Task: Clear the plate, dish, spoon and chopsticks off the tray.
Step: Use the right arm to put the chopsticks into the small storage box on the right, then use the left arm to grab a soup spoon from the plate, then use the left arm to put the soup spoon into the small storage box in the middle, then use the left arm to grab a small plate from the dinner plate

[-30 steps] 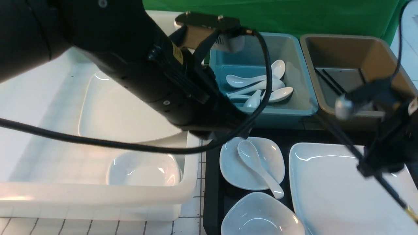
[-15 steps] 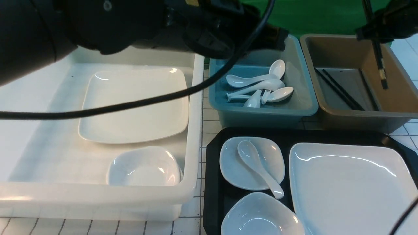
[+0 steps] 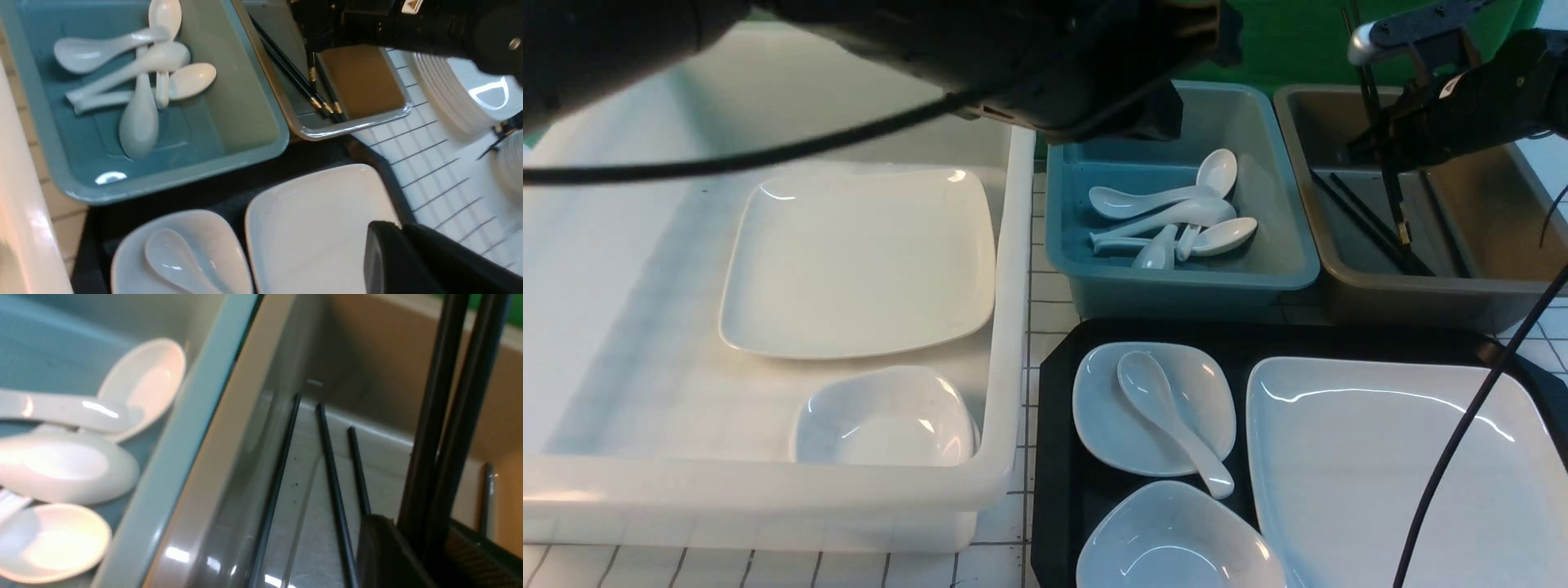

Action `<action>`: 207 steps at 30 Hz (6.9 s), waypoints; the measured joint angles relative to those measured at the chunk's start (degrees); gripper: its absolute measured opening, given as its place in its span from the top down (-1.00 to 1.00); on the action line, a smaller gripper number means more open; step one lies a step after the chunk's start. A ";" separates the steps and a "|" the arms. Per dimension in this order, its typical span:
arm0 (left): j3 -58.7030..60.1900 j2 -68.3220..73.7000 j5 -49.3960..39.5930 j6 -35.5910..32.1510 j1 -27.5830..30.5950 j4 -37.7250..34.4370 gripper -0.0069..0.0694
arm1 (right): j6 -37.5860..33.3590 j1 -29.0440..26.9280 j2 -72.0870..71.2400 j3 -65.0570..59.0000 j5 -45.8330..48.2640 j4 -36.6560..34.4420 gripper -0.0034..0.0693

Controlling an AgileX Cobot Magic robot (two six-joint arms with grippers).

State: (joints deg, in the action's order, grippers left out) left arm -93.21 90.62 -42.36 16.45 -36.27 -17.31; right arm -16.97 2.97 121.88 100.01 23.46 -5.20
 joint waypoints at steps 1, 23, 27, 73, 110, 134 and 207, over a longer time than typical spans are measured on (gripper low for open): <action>-2.04 0.53 -2.42 0.41 1.68 -3.05 0.88 | -0.55 0.00 0.34 0.11 0.00 0.00 0.47; -6.39 3.81 -17.88 -5.94 15.43 -34.53 0.88 | -2.39 -0.02 0.15 0.37 8.01 0.00 -0.57; -6.39 3.81 -17.88 -8.12 15.43 -35.09 0.88 | -0.17 -0.02 -4.65 0.37 15.64 0.00 -0.35; -11.49 33.88 -16.28 24.33 -7.98 8.12 -0.49 | -0.74 -0.02 -62.54 -26.28 40.81 -10.90 0.78; -20.71 35.85 -25.90 15.22 -6.83 6.06 0.69 | -2.93 -0.02 -62.54 -26.28 40.81 -10.90 0.68; -35.91 35.92 -10.88 8.53 -4.62 18.65 0.69 | -2.95 -0.02 -62.54 -26.28 40.70 -10.90 0.67; -8.06 36.16 -27.28 -9.96 -11.92 13.77 -0.55 | -3.28 -0.02 -62.54 -26.38 42.38 -12.62 0.65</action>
State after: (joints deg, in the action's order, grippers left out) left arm -101.27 126.78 -69.64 6.49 -48.19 -3.54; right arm -20.24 2.94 59.33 73.63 65.84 -17.82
